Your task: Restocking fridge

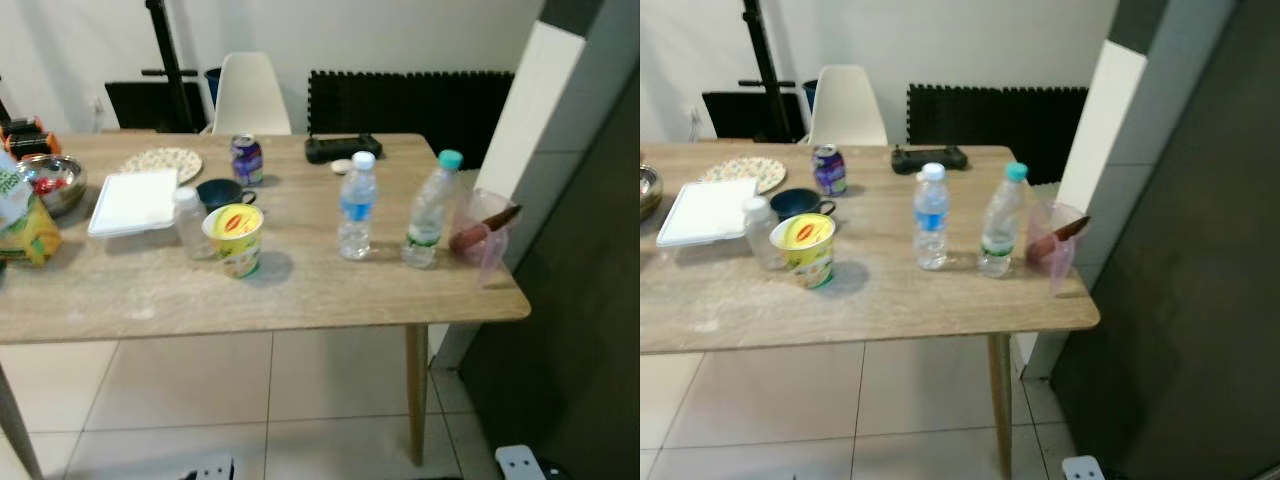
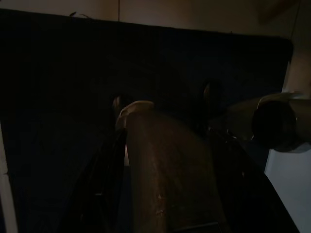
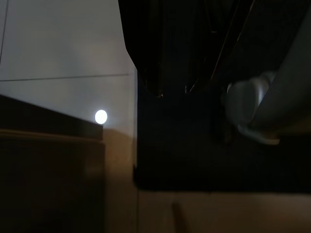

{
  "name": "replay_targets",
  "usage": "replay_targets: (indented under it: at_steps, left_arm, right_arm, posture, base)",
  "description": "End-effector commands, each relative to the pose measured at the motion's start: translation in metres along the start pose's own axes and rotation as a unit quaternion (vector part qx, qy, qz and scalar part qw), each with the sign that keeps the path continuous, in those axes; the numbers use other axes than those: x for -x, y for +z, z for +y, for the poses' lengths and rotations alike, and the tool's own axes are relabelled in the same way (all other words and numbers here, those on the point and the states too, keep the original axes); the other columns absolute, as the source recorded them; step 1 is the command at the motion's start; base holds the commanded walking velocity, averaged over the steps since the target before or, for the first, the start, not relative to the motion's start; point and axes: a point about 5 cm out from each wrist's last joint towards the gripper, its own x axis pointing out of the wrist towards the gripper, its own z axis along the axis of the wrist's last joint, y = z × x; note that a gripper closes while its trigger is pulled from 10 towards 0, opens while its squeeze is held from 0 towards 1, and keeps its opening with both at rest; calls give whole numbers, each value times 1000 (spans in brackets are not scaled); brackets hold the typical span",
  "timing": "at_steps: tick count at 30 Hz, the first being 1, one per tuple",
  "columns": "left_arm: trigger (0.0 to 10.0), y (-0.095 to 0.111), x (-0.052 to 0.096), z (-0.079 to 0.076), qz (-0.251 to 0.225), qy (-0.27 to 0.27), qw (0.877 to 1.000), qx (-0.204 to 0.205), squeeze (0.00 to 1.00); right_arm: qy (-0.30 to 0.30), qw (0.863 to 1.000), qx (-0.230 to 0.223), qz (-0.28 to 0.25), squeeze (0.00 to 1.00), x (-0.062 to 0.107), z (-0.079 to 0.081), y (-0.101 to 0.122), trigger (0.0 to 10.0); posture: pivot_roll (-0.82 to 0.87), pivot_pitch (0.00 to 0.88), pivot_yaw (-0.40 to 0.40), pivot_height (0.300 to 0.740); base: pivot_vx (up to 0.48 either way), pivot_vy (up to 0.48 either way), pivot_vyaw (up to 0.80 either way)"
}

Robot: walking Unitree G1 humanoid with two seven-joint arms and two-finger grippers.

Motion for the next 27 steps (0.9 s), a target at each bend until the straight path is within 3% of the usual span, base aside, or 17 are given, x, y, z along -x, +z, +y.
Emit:
replay_targets:
  at_steps: [1,3,5,6,9,11,12,13,14,15,16,18,21,22,23,24,27]
  left_arm:
    - [10000,-8,1,2,12,7,1000,4,0]
    - [10000,-8,1,3,12,7,1000,5,0]
    - [10000,-8,2,4,11,8,1000,6,0]
    - [10000,-8,2,4,11,8,1000,6,0]
    - [10000,-7,2,5,10,8,1000,7,0]
    - [10000,-7,2,5,10,8,1000,7,0]
    - [10000,-7,2,5,10,8,1000,8,0]
    - [10000,-8,2,5,10,9,1000,8,0]
    - [10000,-8,2,4,9,9,1000,9,0]
    - [10000,-8,2,4,9,9,1000,10,0]
    - [10000,-8,2,4,9,9,1000,10,0]
    - [10000,-8,2,3,9,9,1000,11,0]
    - [10000,-10,1,2,10,9,1000,14,0]
    - [10000,-10,1,2,10,9,1000,14,0]
    - [10000,-10,1,1,11,9,1000,14,0]
    - [10000,-10,1,1,11,9,1000,14,0]
    - [10000,-11,1,1,12,9,1000,15,0]
  right_arm:
    - [-4,1000,-7,-29,0,-1,-3,15,10000]
    - [-3,999,-7,-39,0,-1,-5,19,10000]
    - [15,995,-2,-94,0,-1,-8,45,10000]
    - [15,995,-2,-94,0,-1,-8,45,10000]
    - [89,981,-15,-173,0,4,-8,82,10000]
    - [123,974,-19,-191,0,6,-7,91,10000]
    - [180,961,-9,-208,235,10,-4,98,10000]
    - [217,952,-1,-216,235,12,-1,100,10000]
    - [265,938,8,-223,1000,15,2,103,10000]
    - [295,928,13,-227,1000,18,4,104,10000]
    - [295,928,13,-227,1000,18,4,104,10000]
    - [363,898,34,-245,1000,26,5,112,10000]
    - [461,839,68,-280,1000,43,6,131,10000]
    - [461,839,68,-280,1000,43,6,131,10000]
    - [486,818,75,-298,1000,49,6,139,10000]
    - [486,818,75,-298,1000,49,6,139,10000]
    - [531,762,84,-361,1000,70,6,164,10000]
  posture:
    - [-53,0,-52,740]
    - [-53,0,-52,740]
    - [-53,0,-52,740]
    - [-53,0,-52,740]
    - [-53,0,-55,740]
    - [-53,0,-55,740]
    - [-49,0,-60,740]
    - [-48,0,-61,740]
    - [-47,0,-62,740]
    - [-46,0,-63,740]
    - [-46,0,-63,740]
    - [-44,0,-65,740]
    - [-43,0,-70,740]
    - [-43,0,-70,740]
    - [-43,0,-71,740]
    - [-43,0,-71,740]
    - [-41,0,-69,740]
  base:
    - [0,0,0]
    - [0,0,0]
    - [0,0,0]
    - [0,0,0]
    - [0,0,0]
    - [0,0,0]
    - [0,0,0]
    - [0,0,0]
    - [0,0,0]
    - [0,0,0]
    - [0,0,0]
    - [0,0,0]
    - [0,0,0]
    - [0,0,0]
    - [0,0,0]
    - [0,0,0]
    - [0,0,0]
